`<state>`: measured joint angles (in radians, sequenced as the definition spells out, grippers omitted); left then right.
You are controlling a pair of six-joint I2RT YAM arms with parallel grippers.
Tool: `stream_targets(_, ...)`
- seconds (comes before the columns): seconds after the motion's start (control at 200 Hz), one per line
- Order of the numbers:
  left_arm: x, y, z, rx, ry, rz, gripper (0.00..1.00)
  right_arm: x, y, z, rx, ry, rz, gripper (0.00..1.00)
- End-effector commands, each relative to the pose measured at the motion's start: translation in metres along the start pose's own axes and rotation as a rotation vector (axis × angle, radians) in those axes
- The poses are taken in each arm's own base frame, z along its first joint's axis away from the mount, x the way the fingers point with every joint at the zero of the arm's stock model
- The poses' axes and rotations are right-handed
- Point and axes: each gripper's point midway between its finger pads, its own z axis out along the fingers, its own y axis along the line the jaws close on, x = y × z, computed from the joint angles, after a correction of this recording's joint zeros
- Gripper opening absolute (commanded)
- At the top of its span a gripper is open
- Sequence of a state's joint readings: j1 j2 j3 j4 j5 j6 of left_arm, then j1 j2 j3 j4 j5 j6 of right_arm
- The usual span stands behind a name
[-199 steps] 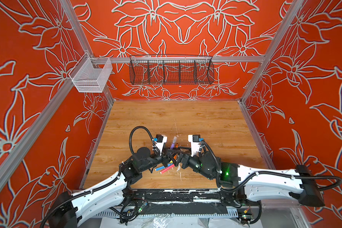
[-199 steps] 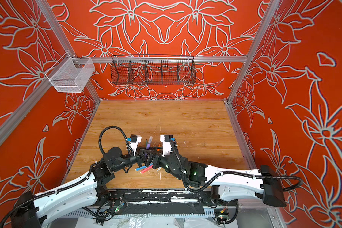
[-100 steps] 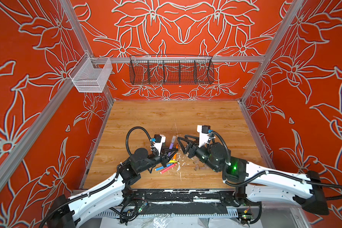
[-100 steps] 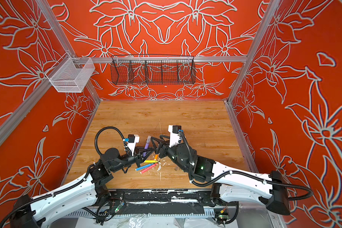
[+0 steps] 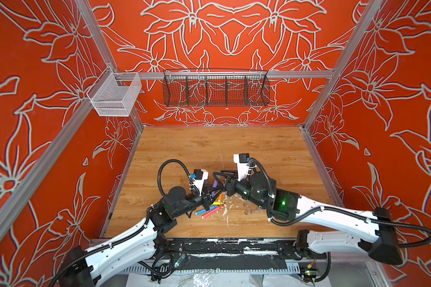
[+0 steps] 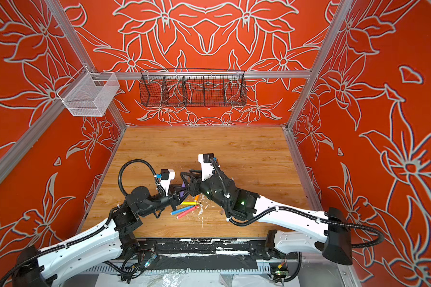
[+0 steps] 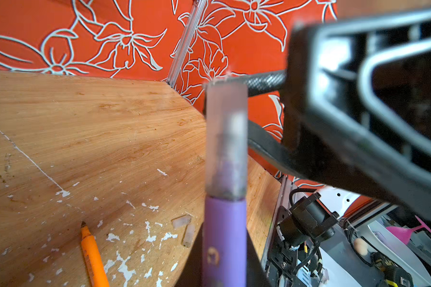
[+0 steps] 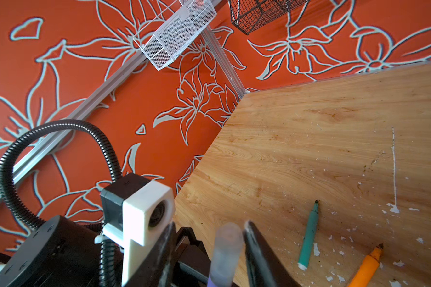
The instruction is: Insert the pens into the pen caps
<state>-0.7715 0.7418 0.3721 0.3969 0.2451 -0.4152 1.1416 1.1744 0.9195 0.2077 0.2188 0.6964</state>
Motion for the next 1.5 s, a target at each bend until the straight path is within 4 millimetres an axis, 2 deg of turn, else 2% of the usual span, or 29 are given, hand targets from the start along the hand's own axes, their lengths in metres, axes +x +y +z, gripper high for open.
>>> stream_targets(0.0,-0.017,-0.012,-0.001,0.033,-0.041,0.030,0.00,-0.008,0.003,0.004,0.004,-0.002,0.011,0.42)
stream_targets(0.185,-0.017,-0.013,-0.001,0.039,-0.039,0.032,0.00,-0.007,-0.003,0.014,0.029,0.014,0.014,0.36)
stream_targets(0.26,-0.018,-0.013,-0.002,0.036,-0.042,0.036,0.00,-0.005,-0.006,0.016,0.039,0.016,0.020,0.31)
stream_targets(0.3,-0.018,-0.013,-0.002,0.035,-0.043,0.037,0.00,-0.003,-0.007,0.018,0.043,0.018,0.019,0.26)
stream_targets(0.445,-0.018,-0.011,-0.001,0.023,-0.044,0.042,0.00,0.003,-0.007,0.017,0.037,0.034,0.027,0.00)
stream_targets(0.696,-0.025,-0.001,0.000,-0.035,-0.067,0.066,0.00,0.043,-0.002,0.005,0.031,0.099,-0.002,0.00)
stream_targets(0.836,-0.045,-0.002,0.003,-0.059,-0.124,0.060,0.00,0.058,-0.010,0.004,0.060,0.122,0.002,0.00)
stream_targets(0.966,-0.068,-0.004,0.005,-0.072,-0.172,0.025,0.00,0.066,-0.006,0.005,0.060,0.135,-0.019,0.00)
stream_targets(1.076,-0.077,-0.011,0.006,-0.049,-0.183,0.034,0.00,0.072,-0.002,0.004,0.057,0.135,-0.039,0.00)
stream_targets(1.306,-0.068,0.005,0.005,-0.098,-0.158,0.074,0.00,0.103,0.002,0.001,0.080,0.170,-0.071,0.00)
stream_targets(1.496,-0.067,0.009,0.002,-0.127,-0.154,0.096,0.00,0.118,0.005,-0.008,0.053,0.176,-0.073,0.00)
